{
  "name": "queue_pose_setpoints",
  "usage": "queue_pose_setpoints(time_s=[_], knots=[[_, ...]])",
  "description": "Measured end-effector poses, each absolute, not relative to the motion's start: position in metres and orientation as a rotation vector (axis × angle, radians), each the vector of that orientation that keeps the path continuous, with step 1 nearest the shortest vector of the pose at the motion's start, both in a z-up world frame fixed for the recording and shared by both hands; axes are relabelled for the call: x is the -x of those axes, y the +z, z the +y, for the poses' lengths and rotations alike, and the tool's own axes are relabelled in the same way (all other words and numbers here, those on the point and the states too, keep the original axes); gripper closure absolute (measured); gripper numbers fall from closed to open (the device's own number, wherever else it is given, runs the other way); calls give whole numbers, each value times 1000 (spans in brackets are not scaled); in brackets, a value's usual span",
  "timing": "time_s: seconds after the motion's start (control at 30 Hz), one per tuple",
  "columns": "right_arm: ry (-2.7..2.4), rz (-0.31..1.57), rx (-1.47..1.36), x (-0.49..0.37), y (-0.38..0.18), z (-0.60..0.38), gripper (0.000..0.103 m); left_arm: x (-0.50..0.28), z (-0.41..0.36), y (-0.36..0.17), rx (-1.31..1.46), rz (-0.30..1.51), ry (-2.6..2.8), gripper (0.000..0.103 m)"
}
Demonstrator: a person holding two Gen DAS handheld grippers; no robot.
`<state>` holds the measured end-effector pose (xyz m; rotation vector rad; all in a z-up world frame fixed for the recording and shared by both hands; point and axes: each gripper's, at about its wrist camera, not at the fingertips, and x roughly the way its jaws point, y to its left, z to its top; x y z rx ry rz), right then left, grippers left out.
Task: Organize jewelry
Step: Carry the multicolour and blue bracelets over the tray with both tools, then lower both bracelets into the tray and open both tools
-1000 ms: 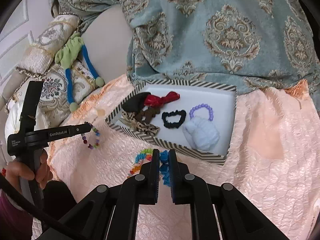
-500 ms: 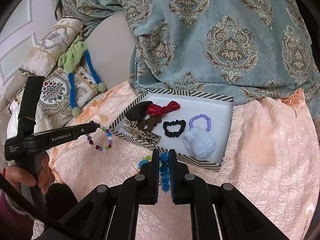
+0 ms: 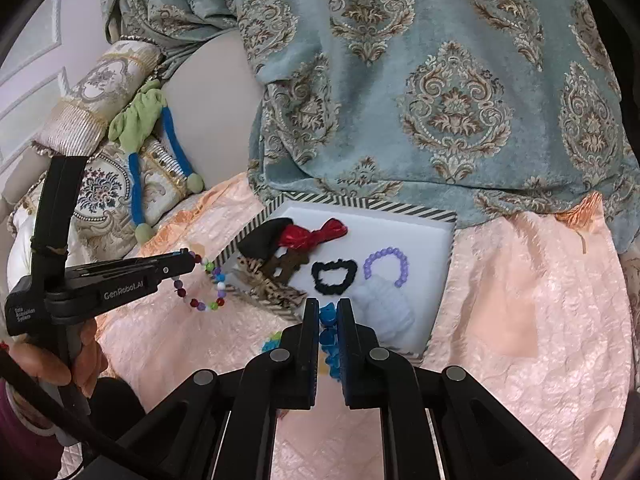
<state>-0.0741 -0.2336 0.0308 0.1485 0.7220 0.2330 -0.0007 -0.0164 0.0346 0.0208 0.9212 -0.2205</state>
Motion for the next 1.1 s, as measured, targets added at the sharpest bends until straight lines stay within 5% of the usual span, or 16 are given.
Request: queue_pose_setpoints(time_s=[1.1], knots=[[175, 774, -130, -19, 20, -270, 95, -50, -115, -8, -60, 1026, -370, 93]])
